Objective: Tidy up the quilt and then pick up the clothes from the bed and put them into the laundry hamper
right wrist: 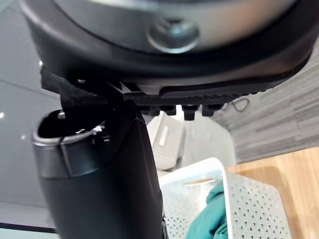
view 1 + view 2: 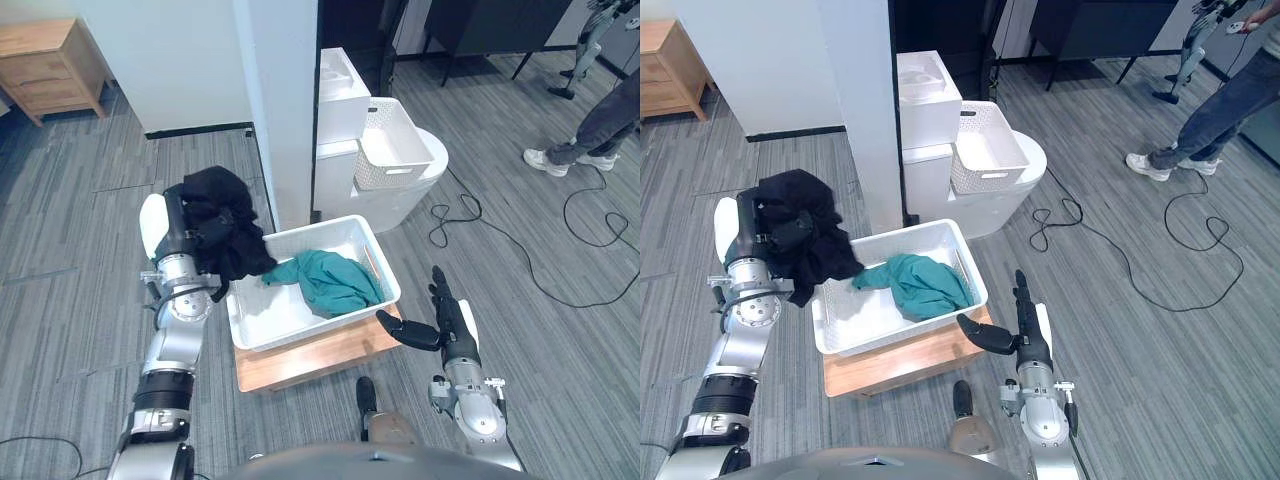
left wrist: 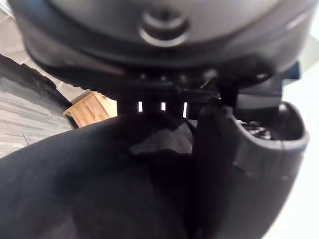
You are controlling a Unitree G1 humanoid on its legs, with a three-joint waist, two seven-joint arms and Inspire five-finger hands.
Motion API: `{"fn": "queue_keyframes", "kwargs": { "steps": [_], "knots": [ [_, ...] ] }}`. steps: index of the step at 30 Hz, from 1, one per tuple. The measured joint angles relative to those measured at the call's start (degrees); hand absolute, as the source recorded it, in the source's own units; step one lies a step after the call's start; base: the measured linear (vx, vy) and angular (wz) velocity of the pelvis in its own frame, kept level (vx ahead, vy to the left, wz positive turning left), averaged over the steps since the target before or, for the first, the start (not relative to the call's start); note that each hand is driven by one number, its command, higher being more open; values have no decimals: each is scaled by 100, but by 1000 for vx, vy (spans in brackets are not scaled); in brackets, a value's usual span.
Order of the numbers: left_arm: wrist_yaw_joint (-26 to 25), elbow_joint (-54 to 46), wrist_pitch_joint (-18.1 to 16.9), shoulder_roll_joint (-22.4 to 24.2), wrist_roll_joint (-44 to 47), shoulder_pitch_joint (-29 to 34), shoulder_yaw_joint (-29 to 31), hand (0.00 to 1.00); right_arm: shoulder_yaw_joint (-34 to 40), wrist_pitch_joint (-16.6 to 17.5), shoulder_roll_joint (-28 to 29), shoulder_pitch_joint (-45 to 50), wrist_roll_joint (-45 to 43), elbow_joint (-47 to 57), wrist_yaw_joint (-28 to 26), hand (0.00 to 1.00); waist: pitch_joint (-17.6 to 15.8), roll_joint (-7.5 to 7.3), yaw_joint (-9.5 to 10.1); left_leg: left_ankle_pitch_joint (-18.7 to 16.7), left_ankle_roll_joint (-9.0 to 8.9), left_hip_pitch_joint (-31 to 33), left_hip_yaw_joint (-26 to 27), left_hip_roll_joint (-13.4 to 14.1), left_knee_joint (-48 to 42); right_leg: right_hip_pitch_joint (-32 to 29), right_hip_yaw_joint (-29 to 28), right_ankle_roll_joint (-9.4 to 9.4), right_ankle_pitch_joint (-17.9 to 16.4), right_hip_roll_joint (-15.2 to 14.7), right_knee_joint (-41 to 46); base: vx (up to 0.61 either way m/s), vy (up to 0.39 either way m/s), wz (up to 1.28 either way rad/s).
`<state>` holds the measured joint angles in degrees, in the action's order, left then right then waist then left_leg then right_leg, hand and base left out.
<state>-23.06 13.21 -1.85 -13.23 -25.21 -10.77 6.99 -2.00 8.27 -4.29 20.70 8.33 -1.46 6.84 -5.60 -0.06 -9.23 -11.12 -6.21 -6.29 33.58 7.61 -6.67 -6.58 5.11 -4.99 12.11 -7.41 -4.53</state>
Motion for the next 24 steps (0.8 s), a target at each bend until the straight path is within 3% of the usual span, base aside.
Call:
{"fn": "queue_keyframes", "kwargs": {
  "steps": [8, 13, 17, 18, 24],
  "knots": [
    [74, -128, -9, 460, 4, 34, -314, 0, -93, 0, 98, 44, 25, 0, 4, 100, -112, 183, -23, 3, 4, -17, 61, -9, 11, -25, -56, -7, 26, -2, 0, -59, -9, -3],
    [349, -318, -157, 838, 7, 479, -969, 0, -145, 0, 245, 73, 42, -1, 55, 100, -144, 201, -35, 5, 7, -24, 78, -12, 3, -12, -59, -24, 37, -7, -1, -89, -18, -1],
    [499, -265, -176, 888, 6, 590, -1314, 0, -250, 0, 254, 77, 45, -10, 100, 100, -339, 186, -36, 12, 17, -15, 124, -6, -20, -7, -76, -27, 39, -12, -5, -102, -24, -1],
    [500, -234, -183, 887, 5, 589, -1336, 100, -259, 0, 252, 76, 44, -13, 100, 100, -360, 186, -39, 13, 18, -14, 132, -4, -23, -10, -81, -27, 38, -9, -5, -105, -36, -6],
    [435, 1020, -227, 772, 5, -11, -1563, 100, -387, 0, 226, -33, 33, -119, 111, 100, -501, 72, -83, 9, 9, 257, 256, -3, -91, -358, -297, -26, 38, -4, -7, -71, -35, -13]
  ]
}}
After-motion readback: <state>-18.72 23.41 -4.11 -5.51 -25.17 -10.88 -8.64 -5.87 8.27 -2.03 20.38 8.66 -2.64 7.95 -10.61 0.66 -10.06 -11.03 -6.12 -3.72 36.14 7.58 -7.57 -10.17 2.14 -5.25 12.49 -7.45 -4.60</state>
